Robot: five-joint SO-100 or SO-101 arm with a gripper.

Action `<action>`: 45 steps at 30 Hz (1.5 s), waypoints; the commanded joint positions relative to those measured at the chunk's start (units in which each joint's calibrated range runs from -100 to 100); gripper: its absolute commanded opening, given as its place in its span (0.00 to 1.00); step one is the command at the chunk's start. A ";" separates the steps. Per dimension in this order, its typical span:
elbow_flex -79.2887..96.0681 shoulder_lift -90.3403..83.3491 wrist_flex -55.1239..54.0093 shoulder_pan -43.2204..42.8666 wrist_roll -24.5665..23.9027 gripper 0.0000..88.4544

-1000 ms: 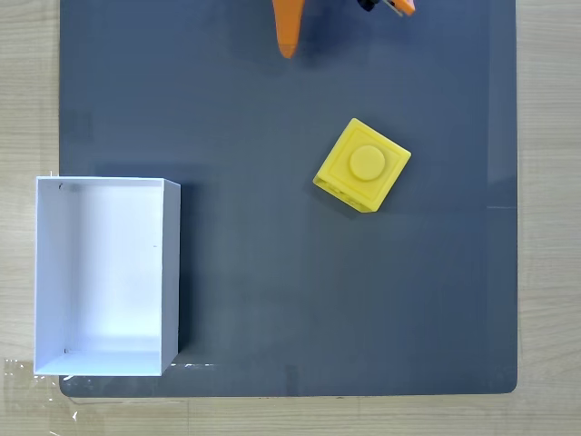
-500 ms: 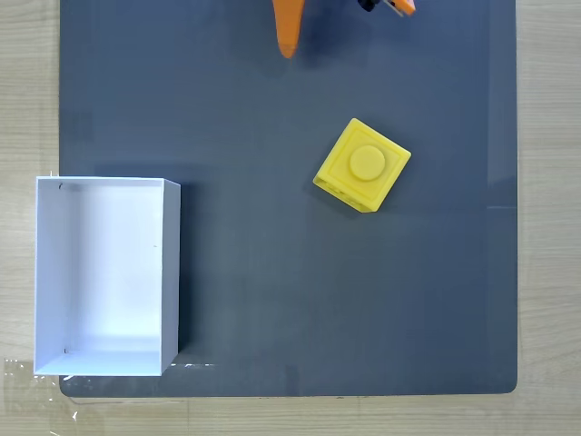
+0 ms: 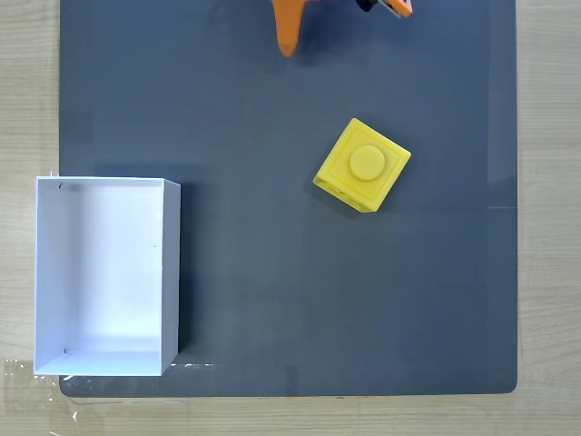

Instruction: Grasp a yellow block and put it in the box

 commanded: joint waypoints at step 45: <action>-82.78 98.28 4.78 -9.97 26.77 0.62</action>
